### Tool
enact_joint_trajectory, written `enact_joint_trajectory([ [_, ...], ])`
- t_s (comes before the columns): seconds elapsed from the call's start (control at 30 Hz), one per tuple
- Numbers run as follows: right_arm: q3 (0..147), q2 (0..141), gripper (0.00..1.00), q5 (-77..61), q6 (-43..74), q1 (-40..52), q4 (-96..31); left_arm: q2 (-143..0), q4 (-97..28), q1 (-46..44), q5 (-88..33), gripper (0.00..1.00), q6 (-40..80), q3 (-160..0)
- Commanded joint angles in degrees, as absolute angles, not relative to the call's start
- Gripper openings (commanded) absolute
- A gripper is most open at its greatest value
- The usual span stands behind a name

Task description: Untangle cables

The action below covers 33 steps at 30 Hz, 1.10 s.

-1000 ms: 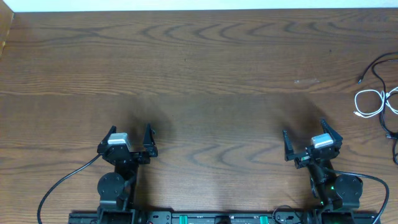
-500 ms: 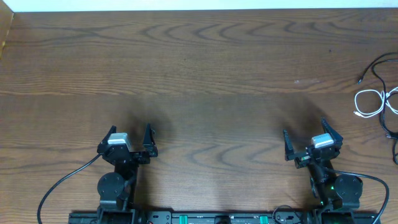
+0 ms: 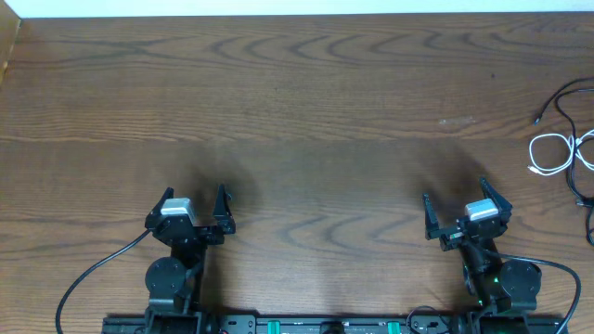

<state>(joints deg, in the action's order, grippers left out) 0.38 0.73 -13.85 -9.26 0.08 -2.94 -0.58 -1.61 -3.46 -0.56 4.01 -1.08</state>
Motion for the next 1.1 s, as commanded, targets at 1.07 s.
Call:
enact_joint_trajectory([
  [1.07, 0.34, 0.27, 0.99, -6.72, -3.27, -1.26, -4.01, -0.23, -4.23, -3.29, 0.49, 0.98, 3.03, -0.23],
])
